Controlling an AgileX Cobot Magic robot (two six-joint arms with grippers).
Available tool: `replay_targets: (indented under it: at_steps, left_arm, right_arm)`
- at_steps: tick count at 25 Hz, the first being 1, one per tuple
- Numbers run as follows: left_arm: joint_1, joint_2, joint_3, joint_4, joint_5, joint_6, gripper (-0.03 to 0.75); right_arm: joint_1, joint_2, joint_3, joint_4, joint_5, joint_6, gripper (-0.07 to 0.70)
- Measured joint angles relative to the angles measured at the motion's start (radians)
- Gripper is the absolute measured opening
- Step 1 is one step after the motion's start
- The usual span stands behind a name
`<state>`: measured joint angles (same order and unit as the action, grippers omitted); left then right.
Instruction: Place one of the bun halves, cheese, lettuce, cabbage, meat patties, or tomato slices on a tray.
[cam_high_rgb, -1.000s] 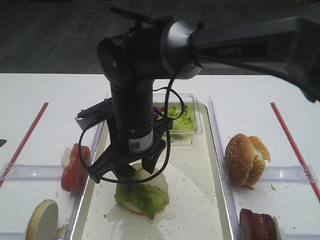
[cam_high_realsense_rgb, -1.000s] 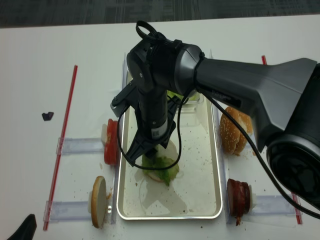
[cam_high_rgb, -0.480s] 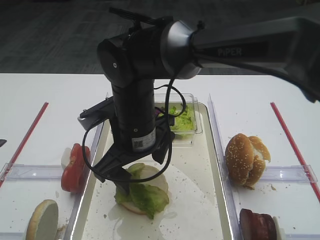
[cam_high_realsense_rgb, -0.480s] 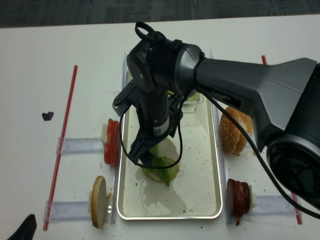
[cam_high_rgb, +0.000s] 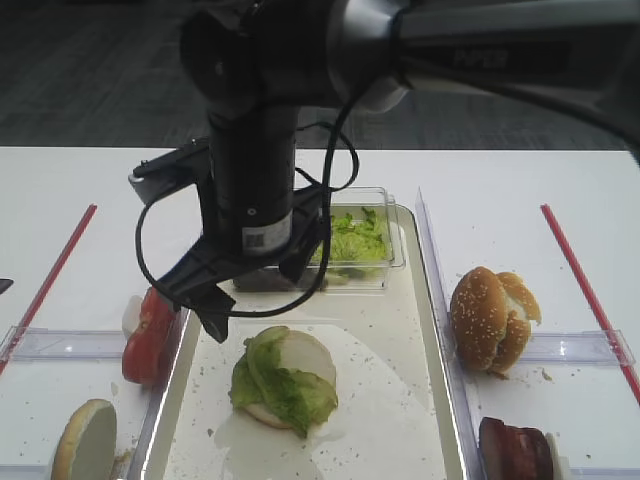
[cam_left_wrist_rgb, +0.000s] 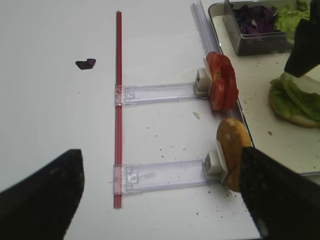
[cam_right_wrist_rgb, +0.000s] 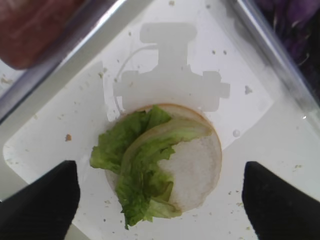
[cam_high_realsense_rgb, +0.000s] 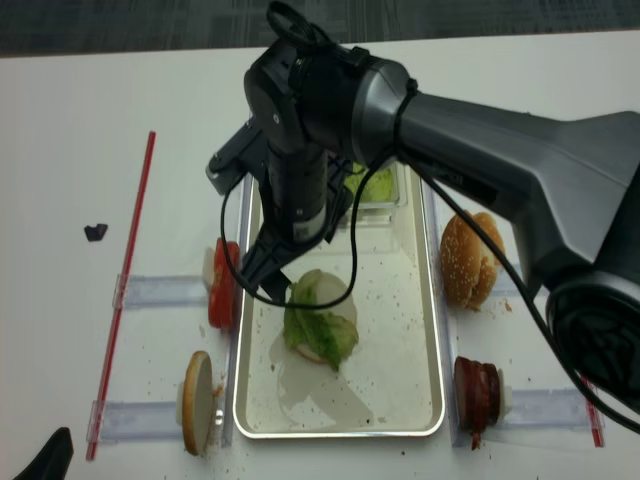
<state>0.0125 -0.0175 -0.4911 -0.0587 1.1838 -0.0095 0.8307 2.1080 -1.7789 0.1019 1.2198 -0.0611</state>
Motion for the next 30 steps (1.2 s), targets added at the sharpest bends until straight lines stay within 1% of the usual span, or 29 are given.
replay_targets:
  at_steps: [4, 13, 22, 26, 30]
  left_arm:
    - [0.000, 0.000, 0.000, 0.000, 0.000, 0.000, 0.580]
    - [0.000, 0.000, 0.000, 0.000, 0.000, 0.000, 0.580]
    - [0.000, 0.000, 0.000, 0.000, 0.000, 0.000, 0.580]
    - [0.000, 0.000, 0.000, 0.000, 0.000, 0.000, 0.580]
    - [0.000, 0.000, 0.000, 0.000, 0.000, 0.000, 0.580]
  right_arm:
    - [0.000, -0.020, -0.023, -0.001, 0.002, 0.000, 0.671]
    - [0.000, -0.082, -0.025, -0.027, 0.007, -0.002, 0.671]
    - [-0.010, -0.090, -0.025, -0.069, 0.010, -0.010, 0.671]
    - [-0.070, -0.090, -0.025, -0.069, 0.010, -0.025, 0.671]
    - [-0.160, -0.090, -0.025, -0.071, 0.010, -0.027, 0.671]
